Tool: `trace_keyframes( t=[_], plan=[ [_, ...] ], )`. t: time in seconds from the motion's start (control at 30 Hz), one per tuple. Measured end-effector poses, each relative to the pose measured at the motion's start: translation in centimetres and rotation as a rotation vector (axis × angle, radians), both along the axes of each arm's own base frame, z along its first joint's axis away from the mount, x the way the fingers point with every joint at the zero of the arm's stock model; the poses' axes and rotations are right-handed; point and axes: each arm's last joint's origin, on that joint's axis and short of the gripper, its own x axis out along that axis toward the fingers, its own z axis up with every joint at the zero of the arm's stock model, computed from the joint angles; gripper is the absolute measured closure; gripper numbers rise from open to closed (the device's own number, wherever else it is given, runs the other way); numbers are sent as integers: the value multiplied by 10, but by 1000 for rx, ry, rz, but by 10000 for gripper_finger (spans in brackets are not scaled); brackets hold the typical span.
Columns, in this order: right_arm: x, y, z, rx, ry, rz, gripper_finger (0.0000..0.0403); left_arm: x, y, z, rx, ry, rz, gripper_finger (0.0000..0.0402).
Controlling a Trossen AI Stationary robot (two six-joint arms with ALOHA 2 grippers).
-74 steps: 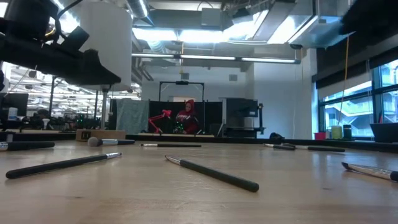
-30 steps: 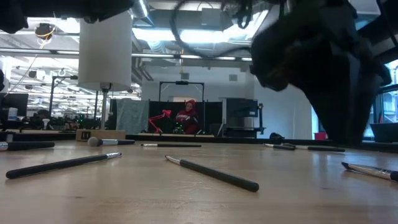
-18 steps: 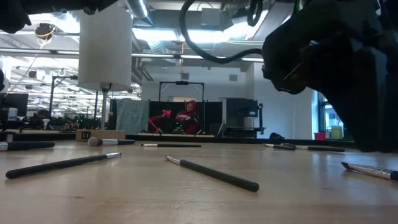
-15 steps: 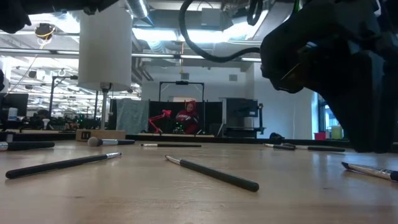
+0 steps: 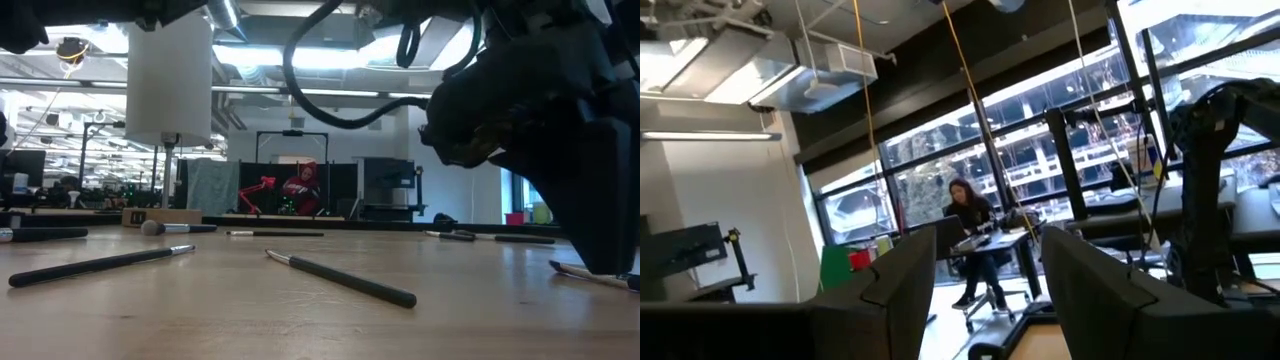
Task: Put items in baskets/containers
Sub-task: Put the black angled eyeshadow brush into the transparent organizer
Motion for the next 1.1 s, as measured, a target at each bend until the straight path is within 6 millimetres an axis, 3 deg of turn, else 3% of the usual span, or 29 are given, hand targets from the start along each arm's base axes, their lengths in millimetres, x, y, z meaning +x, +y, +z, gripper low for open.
trace_keyframes(
  t=[0.3,0.67,0.83,0.93,1.1],
  plan=[
    [-7,-9,-18,65,19,-8,360,2,0,-4,0,51,1,222],
    [2,-22,-15,37,-28,98,378,2,0,-4,28,60,13,222],
    [14,-22,3,-85,-143,153,378,2,0,-4,21,58,10,222],
    [14,-23,27,-168,-209,158,382,2,0,-5,2,59,2,222],
    [-3,-23,70,-305,-285,147,380,3,0,-6,-5,66,-1,222]
  ],
)
